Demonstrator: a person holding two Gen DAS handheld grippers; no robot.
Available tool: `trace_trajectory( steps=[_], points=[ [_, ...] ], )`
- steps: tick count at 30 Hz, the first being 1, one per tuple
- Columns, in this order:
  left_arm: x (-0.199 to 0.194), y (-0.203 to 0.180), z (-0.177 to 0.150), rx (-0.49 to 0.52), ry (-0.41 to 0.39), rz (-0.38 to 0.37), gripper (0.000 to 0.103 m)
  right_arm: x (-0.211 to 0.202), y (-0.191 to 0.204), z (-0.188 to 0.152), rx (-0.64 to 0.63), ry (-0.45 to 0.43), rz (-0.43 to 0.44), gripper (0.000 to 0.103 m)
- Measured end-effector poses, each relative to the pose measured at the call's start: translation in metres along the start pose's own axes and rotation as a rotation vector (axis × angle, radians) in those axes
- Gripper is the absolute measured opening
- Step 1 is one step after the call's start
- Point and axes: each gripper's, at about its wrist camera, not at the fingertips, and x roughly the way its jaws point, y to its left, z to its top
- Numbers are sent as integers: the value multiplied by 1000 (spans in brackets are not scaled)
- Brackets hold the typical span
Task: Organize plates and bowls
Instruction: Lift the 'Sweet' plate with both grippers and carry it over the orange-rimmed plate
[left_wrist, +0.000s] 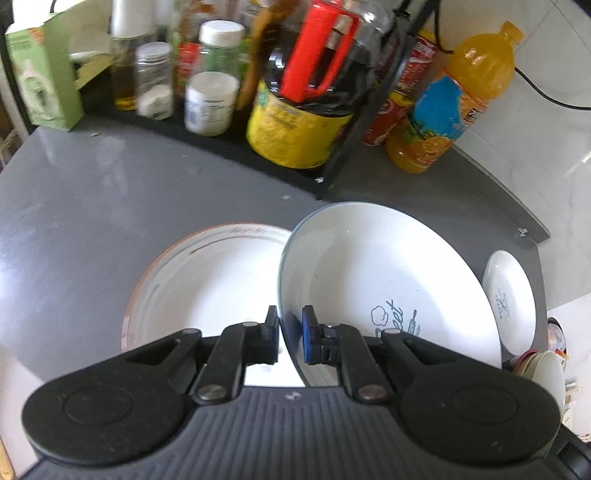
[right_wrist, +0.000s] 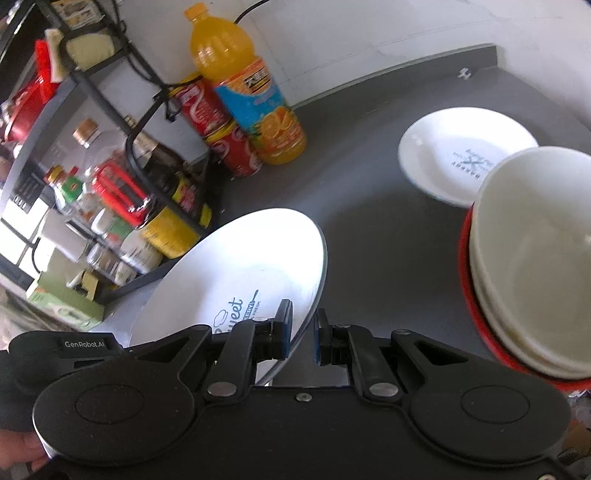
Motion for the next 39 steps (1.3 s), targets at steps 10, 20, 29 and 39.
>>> trace_trajectory(
  steps=[10,20,29,39],
  points=[
    [-24,37,-23,-83,-25,28,10,-5,25,-19,-80,30,38,11],
    [-31,67,-40,-152,-16,46,10,0,42,-31,-150,73,44,11],
    [-25,77,-47,-167,9,55,10,7,44,-35,-157,98,32,11],
    [-13,78,-50,-142,40,70,11,15,45,-40,-177,122,2,11]
  ],
)
